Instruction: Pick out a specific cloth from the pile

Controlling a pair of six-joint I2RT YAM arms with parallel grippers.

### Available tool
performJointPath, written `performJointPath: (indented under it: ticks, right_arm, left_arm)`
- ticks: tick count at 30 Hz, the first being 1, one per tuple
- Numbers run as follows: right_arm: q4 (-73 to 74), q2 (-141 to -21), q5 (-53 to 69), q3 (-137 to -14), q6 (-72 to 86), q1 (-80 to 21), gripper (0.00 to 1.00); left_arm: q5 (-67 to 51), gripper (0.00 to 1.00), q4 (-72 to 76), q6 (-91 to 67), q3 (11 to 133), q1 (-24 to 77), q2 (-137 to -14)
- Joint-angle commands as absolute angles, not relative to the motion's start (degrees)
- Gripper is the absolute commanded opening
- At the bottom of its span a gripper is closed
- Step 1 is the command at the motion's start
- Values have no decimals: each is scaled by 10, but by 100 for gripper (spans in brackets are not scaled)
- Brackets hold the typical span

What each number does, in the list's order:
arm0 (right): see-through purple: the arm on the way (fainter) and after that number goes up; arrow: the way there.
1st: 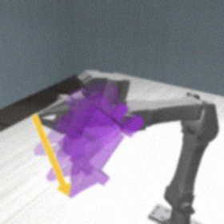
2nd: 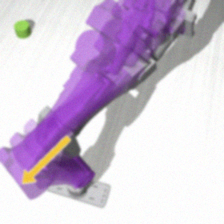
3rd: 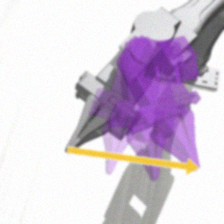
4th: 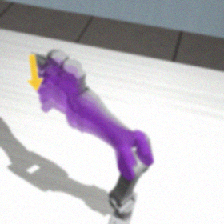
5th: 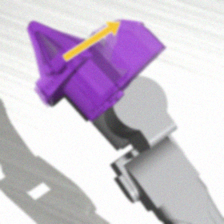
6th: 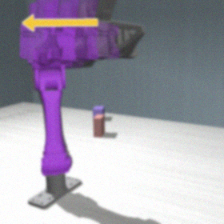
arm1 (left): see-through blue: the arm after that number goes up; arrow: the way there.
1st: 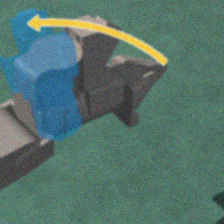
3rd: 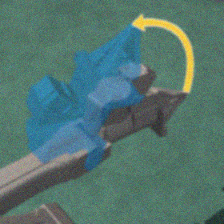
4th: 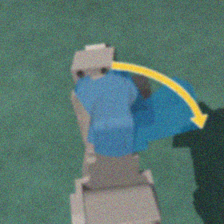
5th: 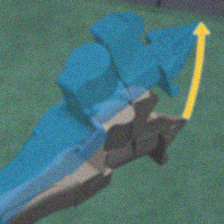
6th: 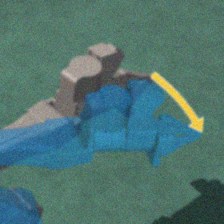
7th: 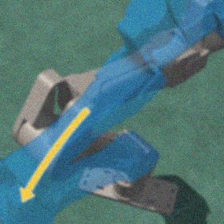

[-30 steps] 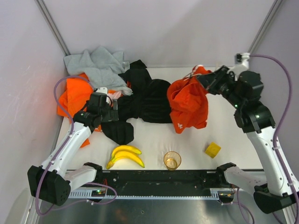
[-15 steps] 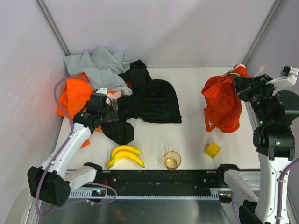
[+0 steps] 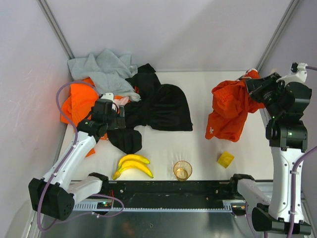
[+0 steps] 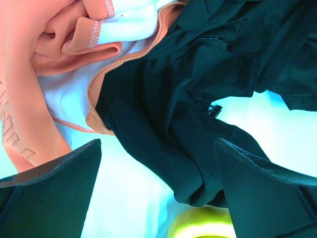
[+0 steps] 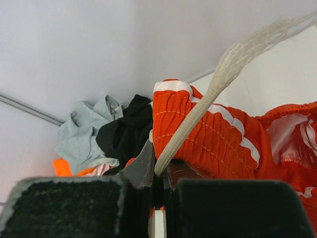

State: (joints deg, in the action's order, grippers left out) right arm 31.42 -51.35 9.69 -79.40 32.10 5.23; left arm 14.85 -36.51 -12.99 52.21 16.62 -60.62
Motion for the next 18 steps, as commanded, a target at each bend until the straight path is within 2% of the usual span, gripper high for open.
performJointPath:
  ticks: [1,8,18]
  right_arm:
    - [243,-530,126,-805,318,74,0]
    - [254,-574,149,-800,311,98,0]
    - [249,-616,168,-691,298,116,0]
  left_arm:
    - [156,100,-346,-120,518,169,-588]
    - [156,100,-343,-120,515,169,-586]
    - [151,100,-342,-119,514,169,-588]
